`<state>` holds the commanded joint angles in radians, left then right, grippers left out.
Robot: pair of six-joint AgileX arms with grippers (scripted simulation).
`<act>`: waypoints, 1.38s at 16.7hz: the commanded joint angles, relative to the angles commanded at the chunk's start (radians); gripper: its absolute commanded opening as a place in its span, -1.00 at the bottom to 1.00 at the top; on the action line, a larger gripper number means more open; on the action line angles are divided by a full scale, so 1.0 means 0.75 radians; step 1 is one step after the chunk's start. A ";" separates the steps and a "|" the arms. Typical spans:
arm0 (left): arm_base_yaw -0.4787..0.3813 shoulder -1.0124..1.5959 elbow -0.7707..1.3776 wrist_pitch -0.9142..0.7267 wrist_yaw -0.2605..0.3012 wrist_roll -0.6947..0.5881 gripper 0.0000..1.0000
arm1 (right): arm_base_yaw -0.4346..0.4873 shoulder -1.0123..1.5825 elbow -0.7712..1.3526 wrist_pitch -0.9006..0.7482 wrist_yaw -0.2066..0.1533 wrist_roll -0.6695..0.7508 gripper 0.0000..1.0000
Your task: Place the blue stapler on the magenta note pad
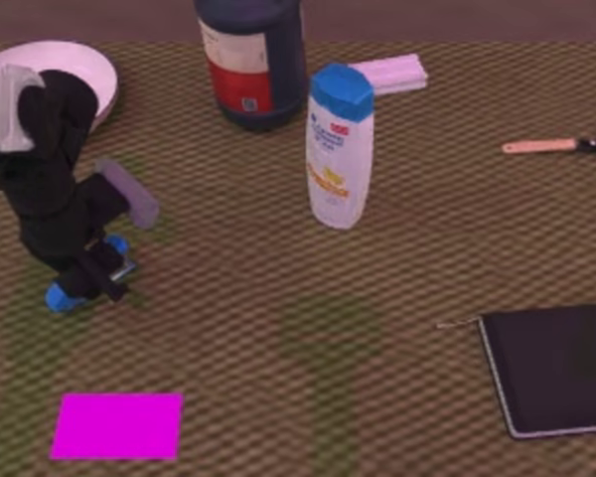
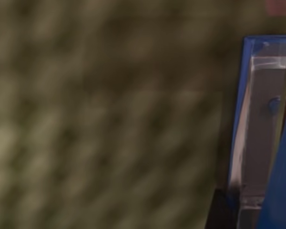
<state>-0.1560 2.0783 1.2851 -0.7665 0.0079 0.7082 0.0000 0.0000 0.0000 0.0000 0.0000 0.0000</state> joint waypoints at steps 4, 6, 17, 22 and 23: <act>0.000 -0.024 0.007 -0.020 0.013 -0.010 -1.00 | 0.000 0.000 0.000 0.000 0.000 0.000 1.00; 0.004 -0.040 0.047 -0.070 0.012 -0.008 -1.00 | 0.000 0.000 0.000 0.000 0.000 0.000 1.00; 0.029 -0.207 0.299 -0.496 0.012 -0.010 -1.00 | 0.000 0.000 0.000 0.000 0.000 0.000 1.00; -0.031 -0.298 0.202 -0.488 0.007 0.079 -1.00 | 0.000 0.000 0.000 0.000 0.000 0.000 1.00; -0.059 -0.349 0.151 -0.487 0.005 0.127 -1.00 | 0.000 0.000 0.000 0.000 0.000 0.000 1.00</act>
<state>-0.2001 1.8163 1.3983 -1.1315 0.0118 0.8033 0.0000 0.0000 0.0000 0.0000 0.0000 0.0000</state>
